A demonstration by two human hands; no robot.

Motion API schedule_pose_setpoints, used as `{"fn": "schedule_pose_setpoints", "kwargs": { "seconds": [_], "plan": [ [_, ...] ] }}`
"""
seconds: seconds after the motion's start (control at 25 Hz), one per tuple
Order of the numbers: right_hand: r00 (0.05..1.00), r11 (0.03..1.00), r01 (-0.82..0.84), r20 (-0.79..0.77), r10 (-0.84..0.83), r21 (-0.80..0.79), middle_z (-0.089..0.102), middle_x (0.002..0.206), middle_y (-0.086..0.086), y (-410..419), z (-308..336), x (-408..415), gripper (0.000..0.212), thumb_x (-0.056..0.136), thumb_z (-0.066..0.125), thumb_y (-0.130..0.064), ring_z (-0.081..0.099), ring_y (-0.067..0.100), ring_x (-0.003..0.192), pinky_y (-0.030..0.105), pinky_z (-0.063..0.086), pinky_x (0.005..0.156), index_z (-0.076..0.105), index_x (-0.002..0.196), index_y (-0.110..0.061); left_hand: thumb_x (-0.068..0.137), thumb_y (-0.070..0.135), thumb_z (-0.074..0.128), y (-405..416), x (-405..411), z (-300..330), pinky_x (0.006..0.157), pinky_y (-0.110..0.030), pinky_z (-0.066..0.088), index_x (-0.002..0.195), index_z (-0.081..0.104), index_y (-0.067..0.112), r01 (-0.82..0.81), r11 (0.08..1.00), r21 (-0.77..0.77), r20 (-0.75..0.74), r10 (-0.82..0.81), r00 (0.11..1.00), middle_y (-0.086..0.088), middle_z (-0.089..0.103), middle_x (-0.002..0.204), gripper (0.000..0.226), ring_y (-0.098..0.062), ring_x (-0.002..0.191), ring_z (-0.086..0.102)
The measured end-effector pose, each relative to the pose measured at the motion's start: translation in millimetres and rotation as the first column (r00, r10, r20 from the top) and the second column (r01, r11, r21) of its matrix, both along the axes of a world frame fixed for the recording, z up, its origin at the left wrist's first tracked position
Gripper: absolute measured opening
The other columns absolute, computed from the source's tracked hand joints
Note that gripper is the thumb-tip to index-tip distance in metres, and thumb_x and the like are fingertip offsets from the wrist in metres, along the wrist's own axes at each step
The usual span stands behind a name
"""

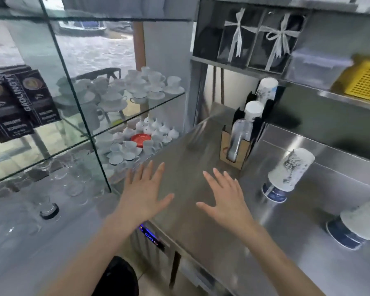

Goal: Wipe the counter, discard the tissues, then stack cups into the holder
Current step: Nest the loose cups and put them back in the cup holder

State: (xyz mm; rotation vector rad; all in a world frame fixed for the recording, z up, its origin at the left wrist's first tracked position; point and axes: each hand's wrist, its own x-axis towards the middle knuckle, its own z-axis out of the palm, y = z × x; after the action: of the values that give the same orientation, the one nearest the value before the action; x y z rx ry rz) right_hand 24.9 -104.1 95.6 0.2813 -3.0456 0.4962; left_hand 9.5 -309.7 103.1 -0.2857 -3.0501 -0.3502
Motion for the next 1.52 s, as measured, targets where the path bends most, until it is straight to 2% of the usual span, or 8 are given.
{"fn": "schedule_pose_setpoints", "kwargs": {
  "seconds": [0.32, 0.48, 0.8, 0.92, 1.04, 1.28, 1.44, 1.52],
  "plan": [
    [0.977, 0.975, 0.209, -0.024, -0.211, -0.08, 0.003, 0.156, 0.001, 139.8, -3.3, 7.5, 0.075, 0.083, 0.053, -0.047, -0.003, 0.022, 0.143, 0.038, -0.001, 0.116, 0.009, 0.143, -0.031, 0.083, 0.056, 0.042, 153.9, -26.6, 4.6, 0.117, -0.045, 0.007, 0.143, 0.001, 0.024, 0.225, 0.974, 0.001, -0.01, -0.225, 0.974, -0.007, 0.007, 0.155, 0.079, -0.026, 0.142, 0.008],
    [0.953, 0.95, 0.292, -0.047, -0.299, -0.112, 0.012, 0.155, 0.003, 198.0, -3.6, 14.8, 0.073, 0.081, 0.057, -0.044, 0.006, 0.022, 0.142, 0.035, 0.006, 0.115, 0.018, 0.141, -0.028, 0.083, 0.056, 0.044, 218.1, -34.3, 1.5, 0.114, -0.04, 0.012, 0.143, 0.004, 0.024, 0.316, 0.948, 0.046, -0.028, -0.315, 0.949, -0.004, 0.012, 0.154, 0.079, -0.023, 0.141, 0.015],
    [0.912, 0.894, 0.401, -0.007, -0.41, -0.2, 0.019, 0.153, 0.006, 237.8, -9.0, 5.4, 0.071, 0.082, 0.059, -0.035, 0.011, 0.024, 0.141, 0.035, 0.013, 0.116, 0.023, 0.141, -0.022, 0.082, 0.054, 0.047, 272.5, -66.1, 0.8, 0.11, -0.04, 0.022, 0.142, 0.007, 0.024, 0.429, 0.895, 0.122, 0.01, -0.433, 0.901, -0.001, 0.016, 0.154, 0.079, -0.024, 0.138, 0.022],
    [0.891, 0.852, 0.441, 0.027, -0.452, -0.282, 0.025, 0.151, 0.005, 241.2, -9.7, -6.2, 0.067, 0.081, 0.061, -0.03, 0.019, 0.022, 0.139, 0.037, 0.022, 0.113, 0.027, 0.138, -0.023, 0.081, 0.051, 0.05, 286.0, -85.7, 0.6, 0.109, -0.041, 0.026, 0.142, 0.01, 0.023, 0.468, 0.868, 0.166, 0.029, -0.479, 0.877, -0.001, 0.02, 0.152, 0.078, -0.024, 0.136, 0.025],
    [0.856, 0.783, 0.5, 0.078, -0.511, -0.369, 0.03, 0.148, 0.003, 247.4, -10.7, -21.9, 0.067, 0.08, 0.062, -0.028, 0.029, 0.019, 0.135, 0.033, 0.03, 0.106, 0.029, 0.137, -0.022, 0.08, 0.047, 0.055, 301.4, -104.9, -4.9, 0.105, -0.042, 0.031, 0.141, 0.014, 0.022, 0.473, 0.837, 0.274, 0.072, -0.508, 0.858, 0.0, 0.026, 0.149, 0.077, -0.025, 0.133, 0.03],
    [0.796, 0.657, 0.577, 0.156, -0.585, -0.485, 0.037, 0.145, 0.003, 259.9, -23.8, -57.1, 0.068, 0.081, 0.063, -0.022, 0.037, 0.019, 0.131, 0.01, 0.022, 0.092, 0.028, 0.138, -0.017, 0.078, 0.04, 0.062, 327.2, -140.8, -32.6, 0.105, -0.041, 0.034, 0.139, 0.021, 0.02, 0.401, 0.812, 0.424, 0.223, -0.522, 0.823, -0.005, 0.031, 0.146, 0.077, -0.026, 0.132, 0.033],
    [0.776, 0.59, 0.588, 0.179, -0.605, -0.553, 0.045, 0.14, 0.001, 265.8, -36.6, -75.2, 0.064, 0.08, 0.064, -0.022, 0.043, 0.017, 0.126, 0.022, 0.032, 0.102, 0.033, 0.136, -0.018, 0.074, 0.043, 0.066, 344.5, -157.1, -47.0, 0.099, -0.042, 0.04, 0.134, 0.031, 0.022, 0.355, 0.776, 0.521, 0.258, -0.539, 0.802, -0.006, 0.045, 0.134, 0.072, -0.025, 0.124, 0.043],
    [0.774, 0.563, 0.575, 0.173, -0.609, -0.594, 0.053, 0.131, -0.005, 266.8, -40.8, -78.4, 0.059, 0.079, 0.065, -0.021, 0.049, 0.012, 0.12, 0.014, 0.035, 0.096, 0.038, 0.132, -0.02, 0.073, 0.042, 0.067, 349.9, -160.6, -49.8, 0.098, -0.041, 0.041, 0.131, 0.035, 0.022, 0.341, 0.753, 0.562, 0.25, -0.548, 0.798, -0.007, 0.049, 0.131, 0.069, -0.023, 0.121, 0.046]
  ]
}}
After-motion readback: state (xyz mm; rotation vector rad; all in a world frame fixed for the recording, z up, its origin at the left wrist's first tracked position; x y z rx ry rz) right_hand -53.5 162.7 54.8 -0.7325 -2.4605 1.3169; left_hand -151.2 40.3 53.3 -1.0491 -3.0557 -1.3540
